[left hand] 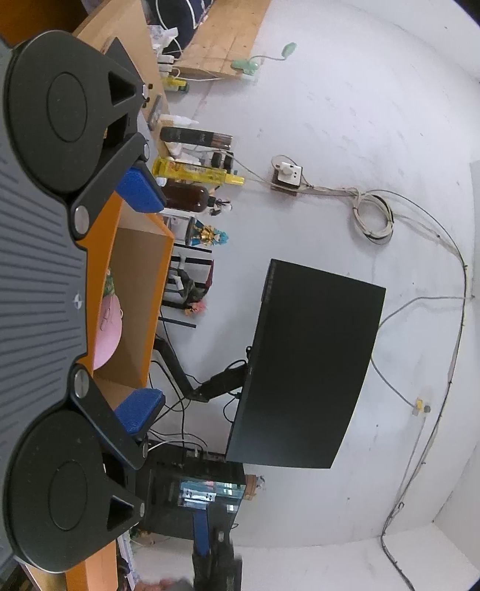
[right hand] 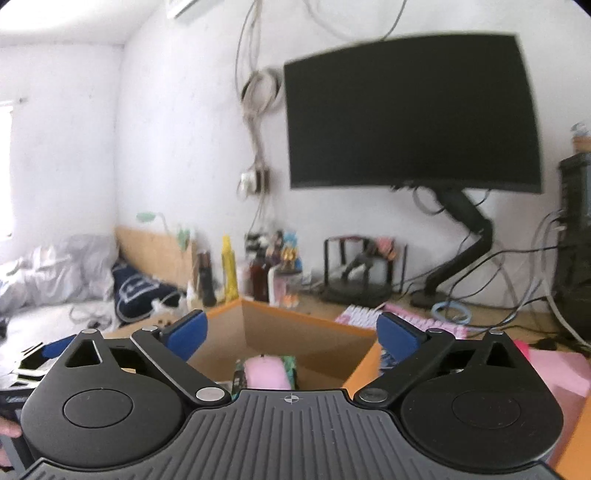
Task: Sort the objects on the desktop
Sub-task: 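Move both grippers away from the box toward the flat orange lid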
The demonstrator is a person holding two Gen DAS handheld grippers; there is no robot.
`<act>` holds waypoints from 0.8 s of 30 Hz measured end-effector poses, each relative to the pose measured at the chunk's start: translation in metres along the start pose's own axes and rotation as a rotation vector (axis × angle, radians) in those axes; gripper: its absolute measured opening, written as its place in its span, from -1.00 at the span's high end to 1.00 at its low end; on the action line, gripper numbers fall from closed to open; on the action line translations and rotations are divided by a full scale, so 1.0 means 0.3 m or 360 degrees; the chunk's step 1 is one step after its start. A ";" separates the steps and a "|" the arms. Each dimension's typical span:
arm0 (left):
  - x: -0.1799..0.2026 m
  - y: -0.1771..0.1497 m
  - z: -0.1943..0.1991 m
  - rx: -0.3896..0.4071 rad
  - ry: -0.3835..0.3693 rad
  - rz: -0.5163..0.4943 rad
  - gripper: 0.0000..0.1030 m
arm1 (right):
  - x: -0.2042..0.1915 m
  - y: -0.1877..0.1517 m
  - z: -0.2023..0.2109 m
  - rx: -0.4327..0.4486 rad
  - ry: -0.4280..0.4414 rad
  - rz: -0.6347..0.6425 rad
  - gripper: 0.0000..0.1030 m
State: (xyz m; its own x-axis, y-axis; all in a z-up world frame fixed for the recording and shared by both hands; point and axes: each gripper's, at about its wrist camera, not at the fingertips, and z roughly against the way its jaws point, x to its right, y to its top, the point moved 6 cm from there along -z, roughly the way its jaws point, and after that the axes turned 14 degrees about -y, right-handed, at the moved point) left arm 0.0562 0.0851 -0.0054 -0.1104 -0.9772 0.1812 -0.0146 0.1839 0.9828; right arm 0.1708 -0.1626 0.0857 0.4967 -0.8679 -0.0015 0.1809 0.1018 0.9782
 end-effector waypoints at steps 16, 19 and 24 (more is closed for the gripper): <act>0.025 -0.016 0.005 0.0079 0.0037 -0.0023 -1.00 | 0.182 -0.244 0.337 0.0358 -0.0489 -0.0005 -0.99; 0.025 -0.036 -0.006 0.0065 0.0032 0.0005 -1.00 | 0.232 -0.304 0.353 0.0351 -0.0572 -0.0077 -1.00; 0.059 -0.072 -0.042 -0.0003 -0.0007 -0.0054 -1.00 | 0.299 -0.423 0.314 0.0240 -0.0667 -0.0195 -1.00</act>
State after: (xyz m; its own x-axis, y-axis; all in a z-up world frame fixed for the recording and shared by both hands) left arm 0.0669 0.0627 -0.0229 -0.1146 -0.9824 0.1475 -0.0163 0.1503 0.9885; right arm 0.1124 -0.2993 -0.0190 0.0879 -0.9940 -0.0653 0.0756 -0.0587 0.9954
